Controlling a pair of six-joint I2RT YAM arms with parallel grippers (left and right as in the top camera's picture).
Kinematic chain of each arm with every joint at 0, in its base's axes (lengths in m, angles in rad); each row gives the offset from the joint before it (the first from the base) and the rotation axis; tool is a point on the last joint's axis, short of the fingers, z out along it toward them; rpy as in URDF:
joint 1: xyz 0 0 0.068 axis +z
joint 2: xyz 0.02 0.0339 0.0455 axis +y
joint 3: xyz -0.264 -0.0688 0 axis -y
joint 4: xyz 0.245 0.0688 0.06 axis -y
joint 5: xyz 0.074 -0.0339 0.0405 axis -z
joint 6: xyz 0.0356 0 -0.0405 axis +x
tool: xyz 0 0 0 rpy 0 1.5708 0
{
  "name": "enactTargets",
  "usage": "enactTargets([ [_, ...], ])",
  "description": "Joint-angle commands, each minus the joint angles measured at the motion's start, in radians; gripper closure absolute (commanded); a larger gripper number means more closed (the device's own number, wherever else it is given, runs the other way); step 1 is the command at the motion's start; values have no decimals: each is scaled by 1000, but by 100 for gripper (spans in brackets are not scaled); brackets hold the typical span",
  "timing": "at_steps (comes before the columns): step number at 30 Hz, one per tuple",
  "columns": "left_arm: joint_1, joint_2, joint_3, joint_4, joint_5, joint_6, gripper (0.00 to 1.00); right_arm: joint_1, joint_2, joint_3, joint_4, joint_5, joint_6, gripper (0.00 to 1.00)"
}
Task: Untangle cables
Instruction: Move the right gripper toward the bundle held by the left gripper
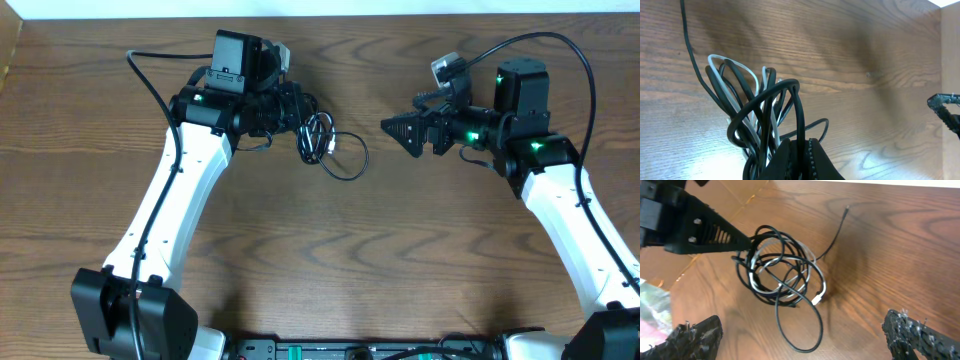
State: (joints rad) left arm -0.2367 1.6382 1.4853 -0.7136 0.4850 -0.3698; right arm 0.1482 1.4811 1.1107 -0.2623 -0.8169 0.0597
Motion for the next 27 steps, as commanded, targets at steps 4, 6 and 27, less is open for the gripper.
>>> enactTargets([
  [4,2,2,8,5,29,-75,92,16,12,24,16,25,-8,1],
  [6,2,2,8,5,29,-100,93,29,23,24,15,25,-8,1],
  [27,2,2,8,24,169,-60,92,134,145,22,-1,93,-16,1],
])
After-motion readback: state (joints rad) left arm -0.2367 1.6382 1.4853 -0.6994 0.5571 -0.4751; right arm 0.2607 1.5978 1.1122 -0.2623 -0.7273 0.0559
